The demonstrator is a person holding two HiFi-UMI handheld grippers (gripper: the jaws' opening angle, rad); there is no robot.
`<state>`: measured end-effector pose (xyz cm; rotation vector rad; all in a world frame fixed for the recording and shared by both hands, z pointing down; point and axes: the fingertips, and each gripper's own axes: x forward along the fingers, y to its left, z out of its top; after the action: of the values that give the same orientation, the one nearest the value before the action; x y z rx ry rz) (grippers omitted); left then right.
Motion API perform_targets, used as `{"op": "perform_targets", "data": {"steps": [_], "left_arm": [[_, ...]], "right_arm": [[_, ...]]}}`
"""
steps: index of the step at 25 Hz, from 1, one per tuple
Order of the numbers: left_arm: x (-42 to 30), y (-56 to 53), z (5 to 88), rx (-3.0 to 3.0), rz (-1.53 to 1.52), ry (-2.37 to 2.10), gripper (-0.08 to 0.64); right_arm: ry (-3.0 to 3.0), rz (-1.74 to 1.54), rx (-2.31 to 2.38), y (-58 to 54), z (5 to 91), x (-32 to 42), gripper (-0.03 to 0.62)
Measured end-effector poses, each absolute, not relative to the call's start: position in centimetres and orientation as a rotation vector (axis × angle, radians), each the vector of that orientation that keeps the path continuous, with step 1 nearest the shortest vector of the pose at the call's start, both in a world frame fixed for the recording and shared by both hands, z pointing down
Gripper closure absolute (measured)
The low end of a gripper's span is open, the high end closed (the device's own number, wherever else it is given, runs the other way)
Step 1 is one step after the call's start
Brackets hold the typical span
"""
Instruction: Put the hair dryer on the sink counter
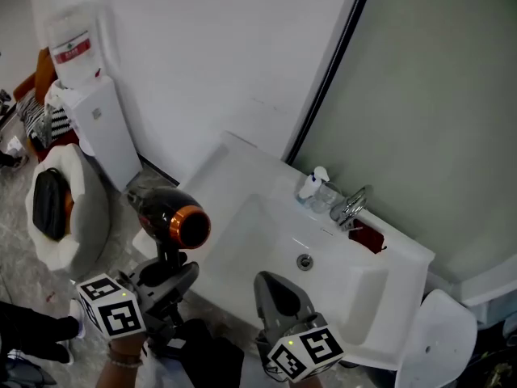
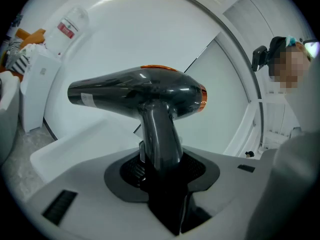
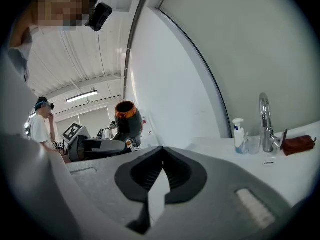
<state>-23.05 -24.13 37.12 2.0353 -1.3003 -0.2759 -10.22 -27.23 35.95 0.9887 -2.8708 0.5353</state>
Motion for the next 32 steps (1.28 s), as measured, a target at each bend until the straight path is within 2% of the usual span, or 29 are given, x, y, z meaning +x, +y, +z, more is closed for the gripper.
{"op": "perform_targets", "data": {"steps": [14,32], "left_arm": [[-26.8,-31.0,41.3,2.043,-0.094,-1.236,0.393],[-27.1,-36.1,49.8,1.992,0.221,-1.190,0.393]], "right_arm": [[-2.765,0.540,1.250,-28.5,35.8,-10.4,0.594],[-2.648,0.586,1.400,-28.1,37.7,-9.6,0.595]]}}
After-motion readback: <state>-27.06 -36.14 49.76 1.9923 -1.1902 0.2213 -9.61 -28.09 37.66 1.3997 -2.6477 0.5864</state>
